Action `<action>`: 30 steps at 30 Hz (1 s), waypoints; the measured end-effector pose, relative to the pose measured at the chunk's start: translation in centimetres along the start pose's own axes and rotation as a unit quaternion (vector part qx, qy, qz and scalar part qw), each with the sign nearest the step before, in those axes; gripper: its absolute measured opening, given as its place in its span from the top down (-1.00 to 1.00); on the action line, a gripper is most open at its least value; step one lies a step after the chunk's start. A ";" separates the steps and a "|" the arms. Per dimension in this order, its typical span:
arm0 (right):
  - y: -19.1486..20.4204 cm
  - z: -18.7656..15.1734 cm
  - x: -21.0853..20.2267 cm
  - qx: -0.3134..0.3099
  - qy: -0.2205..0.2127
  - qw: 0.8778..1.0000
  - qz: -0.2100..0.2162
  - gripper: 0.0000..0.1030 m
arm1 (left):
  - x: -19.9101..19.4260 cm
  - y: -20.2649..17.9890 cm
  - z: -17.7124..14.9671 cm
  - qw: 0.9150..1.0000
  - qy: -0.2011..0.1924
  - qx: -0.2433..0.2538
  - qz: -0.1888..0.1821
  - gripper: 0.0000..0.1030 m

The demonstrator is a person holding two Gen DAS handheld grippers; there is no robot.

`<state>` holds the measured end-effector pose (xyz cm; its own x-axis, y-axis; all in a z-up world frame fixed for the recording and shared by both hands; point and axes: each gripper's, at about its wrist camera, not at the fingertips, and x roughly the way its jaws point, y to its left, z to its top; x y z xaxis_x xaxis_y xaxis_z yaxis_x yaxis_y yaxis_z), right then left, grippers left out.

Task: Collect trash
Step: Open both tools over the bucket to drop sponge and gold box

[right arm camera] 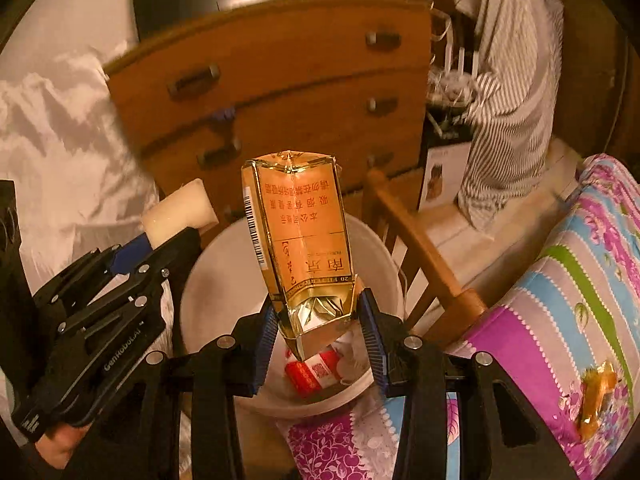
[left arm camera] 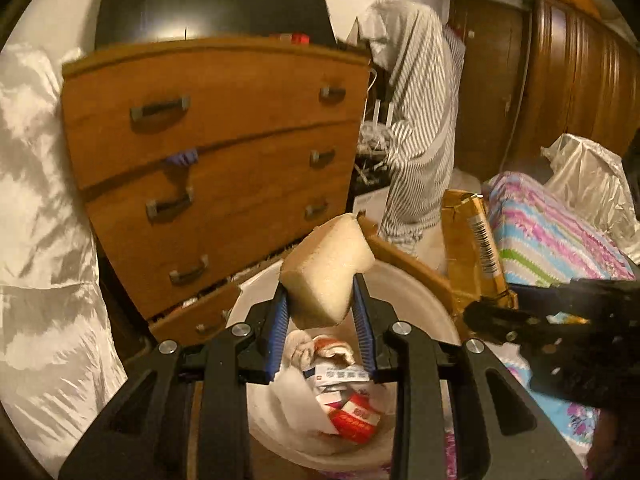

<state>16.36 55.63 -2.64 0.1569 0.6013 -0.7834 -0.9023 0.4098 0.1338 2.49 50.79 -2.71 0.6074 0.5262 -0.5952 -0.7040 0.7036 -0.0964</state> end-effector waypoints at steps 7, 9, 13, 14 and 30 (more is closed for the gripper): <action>-2.0 1.3 2.6 0.004 0.051 0.999 -0.004 0.19 | 2.9 3.2 -0.4 1.000 0.027 -0.009 0.007 0.44; -2.3 1.4 2.9 0.004 0.056 0.998 -0.006 0.19 | 3.5 3.9 -0.6 0.999 0.031 -0.012 0.011 0.44; -2.7 1.1 3.2 0.003 0.060 0.998 -0.007 0.19 | 4.0 4.4 -0.6 0.999 0.033 -0.016 0.007 0.44; -2.7 1.0 3.3 0.004 0.060 0.998 -0.006 0.19 | 4.0 4.4 -0.6 0.999 0.034 -0.015 0.006 0.44; -3.4 0.3 2.8 0.012 0.049 0.999 0.005 -0.24 | 3.9 4.1 -0.8 0.999 0.030 -0.011 0.017 -0.24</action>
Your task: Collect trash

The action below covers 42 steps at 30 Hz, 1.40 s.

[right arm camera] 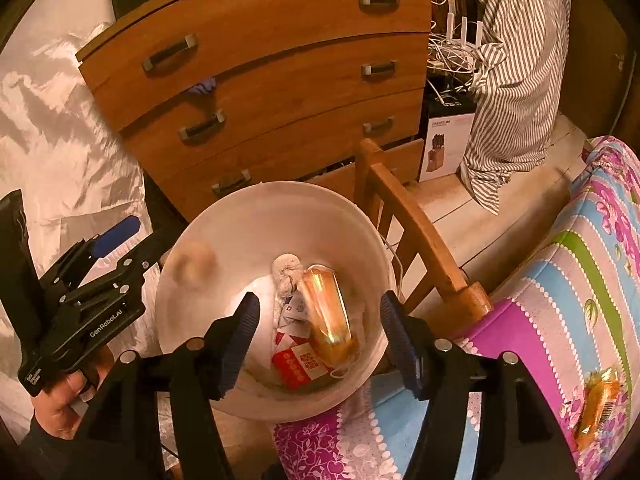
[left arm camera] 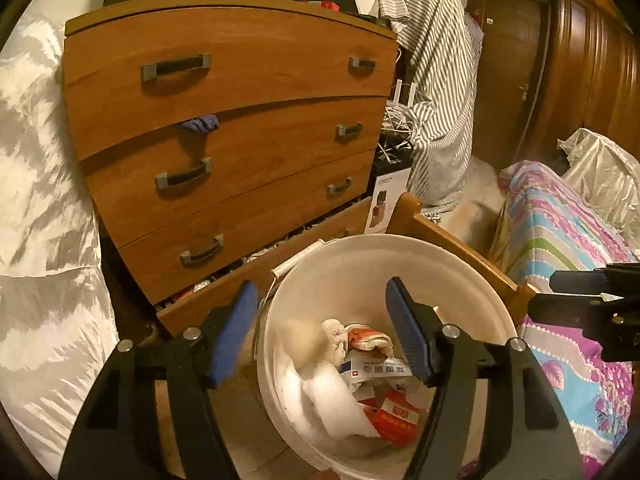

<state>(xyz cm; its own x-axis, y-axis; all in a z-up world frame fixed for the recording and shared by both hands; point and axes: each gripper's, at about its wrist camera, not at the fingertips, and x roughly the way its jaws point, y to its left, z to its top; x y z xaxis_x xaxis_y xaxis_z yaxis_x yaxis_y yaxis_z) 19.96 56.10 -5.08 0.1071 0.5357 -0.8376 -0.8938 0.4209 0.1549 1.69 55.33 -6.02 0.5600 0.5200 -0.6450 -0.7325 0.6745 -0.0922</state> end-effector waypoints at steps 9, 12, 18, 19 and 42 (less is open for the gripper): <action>0.1 -2.4 -3.6 0.000 -0.066 0.998 0.023 -0.29 | -4.0 0.4 -0.3 0.999 -0.041 -0.012 0.013 -0.67; 0.8 -4.7 -6.8 -0.011 -0.119 0.993 0.020 -0.40 | -6.9 0.2 -0.8 0.997 -0.077 -0.016 0.022 -0.89; 2.2 -9.6 -11.7 -0.041 -0.189 0.981 0.001 -0.53 | -12.4 -0.9 -2.8 0.992 -0.117 -0.008 0.036 -0.89; 2.2 -10.5 -12.4 -0.040 -0.198 0.979 0.000 -0.54 | -12.8 -1.0 -3.1 0.993 -0.117 -0.009 0.032 -0.89; 1.4 -18.4 -19.1 -0.025 -0.281 0.959 -0.024 -0.68 | -20.1 -5.5 -8.2 0.987 -0.155 0.026 -0.013 -0.89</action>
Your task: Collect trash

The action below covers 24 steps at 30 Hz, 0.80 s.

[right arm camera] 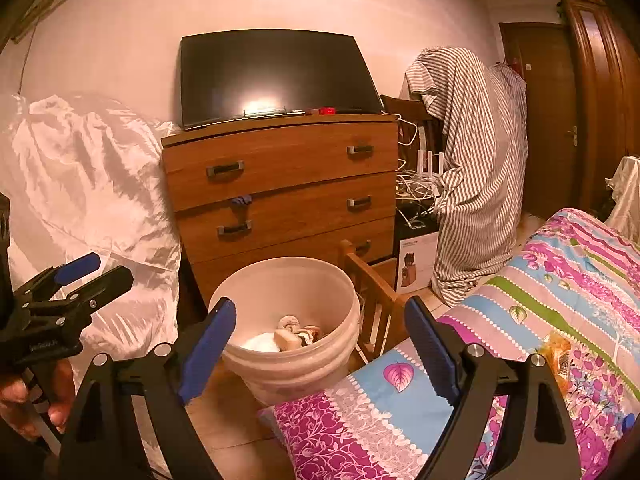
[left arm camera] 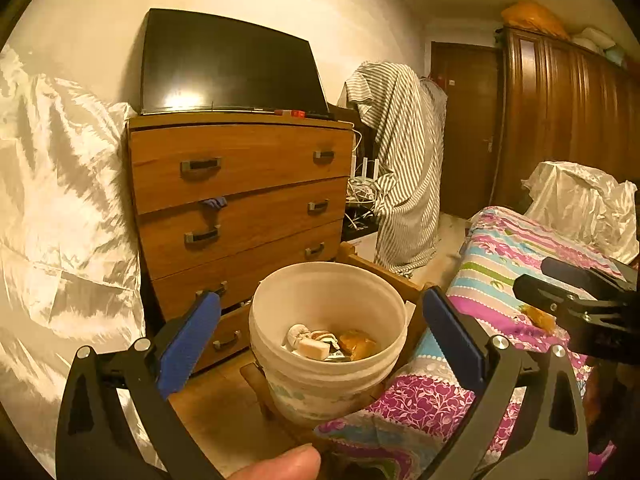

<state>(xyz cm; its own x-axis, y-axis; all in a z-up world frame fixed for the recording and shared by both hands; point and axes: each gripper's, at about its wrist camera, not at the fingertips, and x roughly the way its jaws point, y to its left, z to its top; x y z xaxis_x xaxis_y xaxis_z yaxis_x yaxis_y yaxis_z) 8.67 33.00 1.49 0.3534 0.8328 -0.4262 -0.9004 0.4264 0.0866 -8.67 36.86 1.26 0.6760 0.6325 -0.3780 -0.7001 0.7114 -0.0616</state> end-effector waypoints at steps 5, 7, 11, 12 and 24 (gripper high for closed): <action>0.5 0.3 0.2 -0.002 0.001 1.000 0.003 -0.68 | 0.0 -0.2 -0.1 1.000 0.004 0.006 0.003 -0.89; 0.7 0.3 0.3 -0.004 0.003 1.000 0.005 -0.68 | 0.0 -0.3 -0.1 1.000 0.005 0.008 0.004 -0.89; 0.9 0.1 0.6 -0.005 0.007 1.000 0.009 -0.68 | 0.1 -0.4 0.0 1.000 0.007 0.010 0.005 -0.89; 0.9 0.1 0.7 -0.006 0.008 1.000 0.010 -0.68 | 0.2 -0.4 -0.1 1.000 0.009 0.010 0.005 -0.89; 1.3 0.1 1.4 -0.009 0.014 1.000 0.016 -0.74 | 1.4 0.3 0.0 0.999 0.029 0.012 0.029 -0.89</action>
